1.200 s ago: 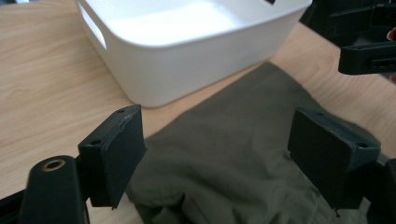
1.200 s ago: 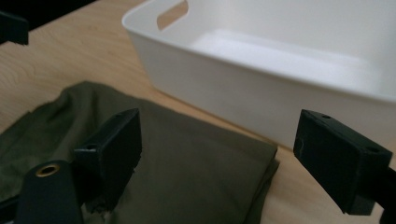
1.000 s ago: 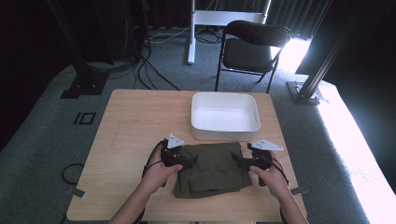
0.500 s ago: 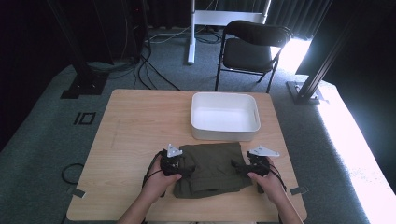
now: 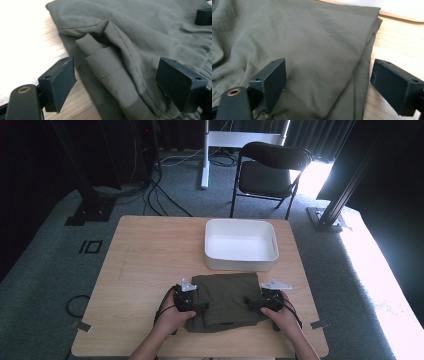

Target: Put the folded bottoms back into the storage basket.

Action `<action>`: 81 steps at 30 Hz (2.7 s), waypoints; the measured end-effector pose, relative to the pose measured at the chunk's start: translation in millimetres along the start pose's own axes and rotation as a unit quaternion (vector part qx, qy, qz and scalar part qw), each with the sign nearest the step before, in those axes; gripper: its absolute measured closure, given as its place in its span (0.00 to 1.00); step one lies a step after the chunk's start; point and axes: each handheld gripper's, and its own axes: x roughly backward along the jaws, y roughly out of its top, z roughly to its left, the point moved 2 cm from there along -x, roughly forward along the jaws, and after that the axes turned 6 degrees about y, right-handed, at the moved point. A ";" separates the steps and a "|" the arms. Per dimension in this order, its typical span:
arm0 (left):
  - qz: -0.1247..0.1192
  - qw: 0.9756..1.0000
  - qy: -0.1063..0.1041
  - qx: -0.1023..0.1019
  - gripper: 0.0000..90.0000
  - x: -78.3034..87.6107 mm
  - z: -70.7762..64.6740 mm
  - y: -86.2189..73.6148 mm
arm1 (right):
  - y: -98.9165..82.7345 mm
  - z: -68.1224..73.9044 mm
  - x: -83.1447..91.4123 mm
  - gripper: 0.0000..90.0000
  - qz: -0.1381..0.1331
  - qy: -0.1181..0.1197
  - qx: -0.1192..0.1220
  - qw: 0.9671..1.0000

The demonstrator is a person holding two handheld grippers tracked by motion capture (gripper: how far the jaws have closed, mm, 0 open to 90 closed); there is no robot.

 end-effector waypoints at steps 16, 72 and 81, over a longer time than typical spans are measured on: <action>-0.048 0.998 0.017 -0.024 0.20 -16.3 -6.7 -5.0 | -0.8 8.3 -0.3 0.40 0.001 0.007 0.031 0.999; -0.180 0.980 -0.089 -0.019 0.88 57.6 -10.1 121.7 | 107.9 14.1 96.4 0.89 -0.131 0.073 0.003 0.989; -0.184 0.979 -0.086 -0.020 0.88 51.1 -6.8 149.1 | 129.5 -0.6 94.6 0.89 -0.137 0.068 -0.008 0.988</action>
